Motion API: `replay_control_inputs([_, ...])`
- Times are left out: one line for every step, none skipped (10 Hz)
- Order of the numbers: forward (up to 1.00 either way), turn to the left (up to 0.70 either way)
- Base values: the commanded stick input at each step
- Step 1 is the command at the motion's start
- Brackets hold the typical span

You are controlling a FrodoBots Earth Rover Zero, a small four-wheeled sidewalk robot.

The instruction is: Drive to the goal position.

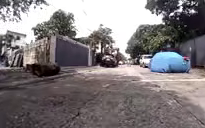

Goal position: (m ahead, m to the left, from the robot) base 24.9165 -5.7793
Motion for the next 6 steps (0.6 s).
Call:
replay_control_inputs([0.7,0.0])
replay_control_inputs([0.7,0.0])
replay_control_inputs([0.7,0.0])
replay_control_inputs([0.7,0.0])
replay_control_inputs([0.7,0.0])
replay_control_inputs([0.7,0.0])
